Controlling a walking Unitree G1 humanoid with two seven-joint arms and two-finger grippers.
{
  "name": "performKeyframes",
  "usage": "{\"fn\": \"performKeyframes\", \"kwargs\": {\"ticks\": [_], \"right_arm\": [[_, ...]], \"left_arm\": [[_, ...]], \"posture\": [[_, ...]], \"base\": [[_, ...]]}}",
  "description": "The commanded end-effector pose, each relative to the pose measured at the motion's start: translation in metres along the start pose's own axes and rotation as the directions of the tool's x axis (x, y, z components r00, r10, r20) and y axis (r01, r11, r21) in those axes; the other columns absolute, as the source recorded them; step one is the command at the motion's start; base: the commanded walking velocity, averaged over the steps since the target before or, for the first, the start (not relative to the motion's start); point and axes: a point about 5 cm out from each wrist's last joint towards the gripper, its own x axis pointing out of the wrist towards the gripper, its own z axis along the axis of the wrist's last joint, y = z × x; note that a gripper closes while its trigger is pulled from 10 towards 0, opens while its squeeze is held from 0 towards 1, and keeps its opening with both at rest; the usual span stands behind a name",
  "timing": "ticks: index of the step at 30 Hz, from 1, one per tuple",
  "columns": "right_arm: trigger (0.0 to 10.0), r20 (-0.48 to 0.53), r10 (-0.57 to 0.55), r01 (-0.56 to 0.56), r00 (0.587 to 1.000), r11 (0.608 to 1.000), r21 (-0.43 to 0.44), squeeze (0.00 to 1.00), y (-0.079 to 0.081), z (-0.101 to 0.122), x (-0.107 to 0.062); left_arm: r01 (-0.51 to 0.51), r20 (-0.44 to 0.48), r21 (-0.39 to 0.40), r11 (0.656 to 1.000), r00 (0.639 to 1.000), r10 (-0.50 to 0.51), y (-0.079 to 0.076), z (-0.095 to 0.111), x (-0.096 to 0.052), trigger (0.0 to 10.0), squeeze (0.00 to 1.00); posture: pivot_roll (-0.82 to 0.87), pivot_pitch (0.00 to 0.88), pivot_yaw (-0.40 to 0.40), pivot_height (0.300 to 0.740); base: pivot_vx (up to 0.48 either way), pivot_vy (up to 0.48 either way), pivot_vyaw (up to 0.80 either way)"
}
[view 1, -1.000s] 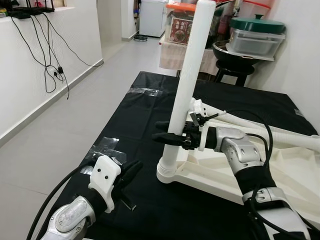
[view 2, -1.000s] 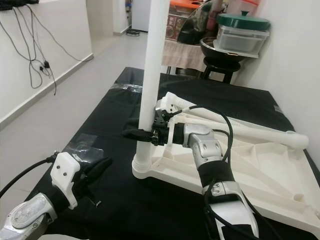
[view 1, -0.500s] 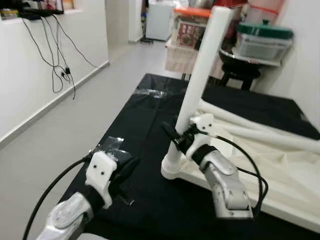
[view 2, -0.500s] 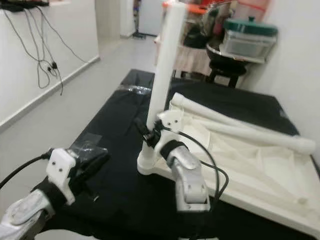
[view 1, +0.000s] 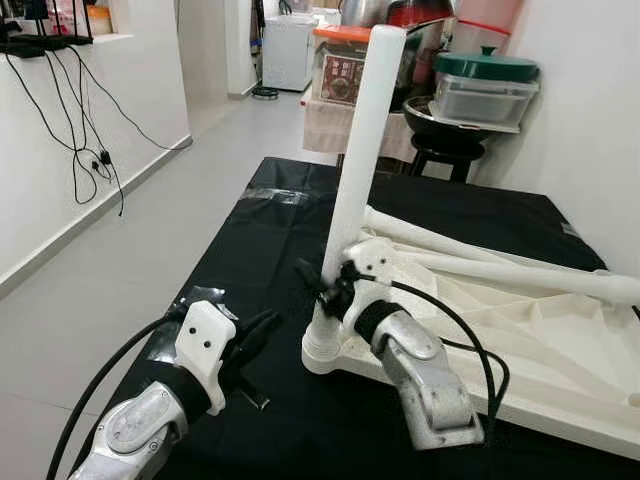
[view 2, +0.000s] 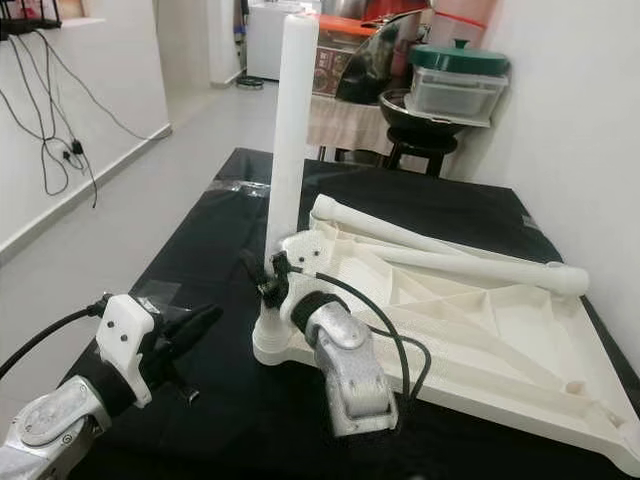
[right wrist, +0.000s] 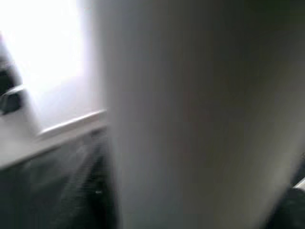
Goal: Building children table
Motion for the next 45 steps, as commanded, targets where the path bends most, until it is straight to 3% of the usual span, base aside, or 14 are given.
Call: {"fn": "performKeyframes", "kwargs": {"ticks": [1, 5, 6, 18, 19, 21, 22, 28, 35, 36, 37, 39, 40, 45], "right_arm": [[10.0, 0.024, 0.092, -0.093, 0.995, 0.996, 0.015, 1.0, -0.006, 0.005, 0.002], [10.0, 0.023, 0.248, -0.246, 0.969, 0.968, -0.058, 1.0, -0.022, 0.015, 0.001], [10.0, -0.047, 0.364, -0.366, 0.93, 0.927, -0.077, 0.0, -0.037, 0.017, 0.002], [9.7, -0.118, 0.503, -0.509, 0.856, 0.861, -0.025, 0.0, -0.058, 0.024, 0.009], [3.8, -0.098, 0.528, -0.531, 0.844, 0.848, -0.005, 0.0, -0.058, 0.025, 0.01], [3.8, -0.083, 0.544, -0.545, 0.835, 0.838, 0.007, 0.0, -0.058, 0.026, 0.01], [0.0, -0.07, 0.555, -0.555, 0.829, 0.831, 0.017, 0.0, -0.059, 0.026, 0.009], [0.0, -0.065, 0.551, -0.552, 0.832, 0.834, -0.001, 0.0, -0.062, 0.023, 0.003], [0.0, -0.042, 0.376, -0.377, 0.926, 0.926, -0.025, 0.0, -0.045, 0.003, -0.011], [0.0, -0.032, 0.111, -0.111, 0.993, 0.994, -0.007, 0.0, -0.028, -0.012, -0.002], [0.0, -0.032, 0.111, -0.111, 0.993, 0.994, -0.007, 0.0, -0.028, -0.012, -0.002], [0.0, -0.055, -0.13, 0.133, 0.99, 0.99, 0.051, 0.0, 0.03, -0.037, -0.003], [0.0, -0.064, -0.122, 0.124, 0.99, 0.992, 0.028, 0.0, 0.045, -0.039, -0.001], [0.0, -0.06, -0.168, 0.171, 0.984, 0.984, 0.043, 0.0, 0.023, -0.036, 0.002]], "left_arm": [[0.002, -0.01, -0.006, 1.0, 1.0, -0.002, 0.0, -0.004, 0.001, 10.0, 0.0], [0.0, -0.01, -0.007, 1.0, 1.0, 0.0, -0.001, -0.005, 0.002, 10.0, 0.0], [-0.003, -0.009, -0.007, 1.0, 1.0, 0.003, -0.002, -0.006, 0.004, 10.0, 0.0], [-0.012, -0.007, -0.011, 1.0, 1.0, 0.012, -0.005, -0.008, 0.003, 10.0, 0.0], [-0.013, -0.008, -0.012, 1.0, 1.0, 0.013, -0.005, -0.008, 0.003, 10.0, 0.0], [-0.013, -0.008, -0.012, 1.0, 1.0, 0.013, -0.005, -0.008, 0.003, 10.0, 0.0], [-0.013, -0.009, -0.013, 1.0, 1.0, 0.013, -0.005, -0.008, 0.003, 10.0, 0.0], [-0.012, -0.007, -0.015, 1.0, 1.0, 0.011, -0.005, -0.007, 0.002, 10.0, 0.0], [-0.011, -0.001, -0.013, 1.0, 1.0, 0.011, -0.006, -0.005, 0.0, 10.0, 0.0], [-0.012, -0.001, -0.012, 1.0, 1.0, 0.012, -0.004, -0.004, -0.001, 10.0, 0.0], [-0.012, -0.001, -0.012, 1.0, 1.0, 0.012, -0.004, -0.004, -0.001, 10.0, 0.0], [-0.011, -0.001, -0.011, 1.0, 1.0, 0.011, -0.001, -0.002, -0.002, 10.0, 0.0], [-0.01, -0.003, -0.009, 1.0, 1.0, 0.01, 0.0, -0.003, -0.002, 10.0, 0.0], [-0.006, -0.004, -0.01, 1.0, 1.0, 0.006, 0.001, -0.003, -0.001, 10.0, 0.0]], "posture": [[0.01, 0.019, -0.095, 0.74], [0.01, 0.013, -0.101, 0.74], [0.02, 0.001, -0.112, 0.74], [0.04, 0.0, -0.117, 0.74], [0.04, 0.0, -0.117, 0.74], [0.04, 0.0, -0.117, 0.74], [0.04, 0.001, -0.114, 0.74], [0.03, 0.004, -0.111, 0.74], [0.02, 0.023, -0.118, 0.74], [0.0, 0.043, -0.109, 0.74], [0.0, 0.043, -0.109, 0.74], [0.0, 0.053, -0.097, 0.74], [0.0, 0.04, -0.087, 0.74], [0.01, 0.035, -0.098, 0.74]], "base": [[0.0, 0.0, 0.0], [0.0, 0.0, 0.0], [0.0, 0.0, 0.0], [0.0, 0.0, 0.0], [0.0, 0.0, 0.0], [0.0, 0.0, 0.0], [0.0, 0.0, 0.0], [0.0, 0.0, 0.0], [0.0, 0.0, 0.0], [0.0, 0.0, 0.0], [0.0, 0.0, 0.0], [0.0, 0.0, 0.0], [0.0, 0.0, 0.0], [0.0, 0.0, 0.0]]}}
